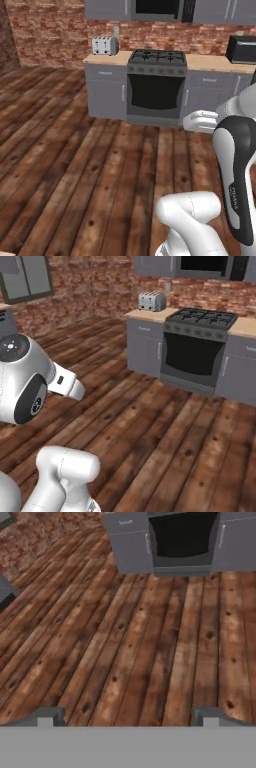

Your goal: There is a bowl on the dining counter. Grab a lemon wedge from the fridge and place it in the bowl. Then get the liquor bottle and glass cup from the cabinet and place them next to the bowl.

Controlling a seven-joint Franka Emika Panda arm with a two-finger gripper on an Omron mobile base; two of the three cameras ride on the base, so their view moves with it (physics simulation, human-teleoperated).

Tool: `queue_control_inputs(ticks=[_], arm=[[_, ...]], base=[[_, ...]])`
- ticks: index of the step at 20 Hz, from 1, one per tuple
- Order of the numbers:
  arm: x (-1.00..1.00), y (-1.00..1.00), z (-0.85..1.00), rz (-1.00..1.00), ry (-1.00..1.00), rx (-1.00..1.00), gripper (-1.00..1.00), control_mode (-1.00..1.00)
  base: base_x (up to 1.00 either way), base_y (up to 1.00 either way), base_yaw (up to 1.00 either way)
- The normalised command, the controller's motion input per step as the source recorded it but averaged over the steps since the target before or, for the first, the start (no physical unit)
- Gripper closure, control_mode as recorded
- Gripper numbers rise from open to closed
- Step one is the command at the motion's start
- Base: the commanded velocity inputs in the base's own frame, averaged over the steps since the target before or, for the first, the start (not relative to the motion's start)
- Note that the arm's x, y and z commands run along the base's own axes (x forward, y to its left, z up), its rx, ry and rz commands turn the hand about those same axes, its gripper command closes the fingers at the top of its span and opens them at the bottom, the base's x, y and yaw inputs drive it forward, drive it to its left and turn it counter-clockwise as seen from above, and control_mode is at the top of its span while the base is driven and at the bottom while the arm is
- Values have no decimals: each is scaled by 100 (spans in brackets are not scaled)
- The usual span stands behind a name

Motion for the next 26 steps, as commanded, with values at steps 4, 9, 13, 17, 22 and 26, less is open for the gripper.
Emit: queue_control_inputs(ticks=[4,9,13,17,22,26], arm=[[0,0,0,0,0,0,-100,100],[0,0,0,0,0,0,-100,100],[0,0,0,0,0,0,-100,100],[0,0,0,0,0,0,-100,100],[0,0,0,0,0,0,-100,100],[0,0,0,0,0,0,-100,100]], base=[[100,0,41],[100,-1,42],[100,0,43],[100,0,42],[100,0,41],[100,0,39]])
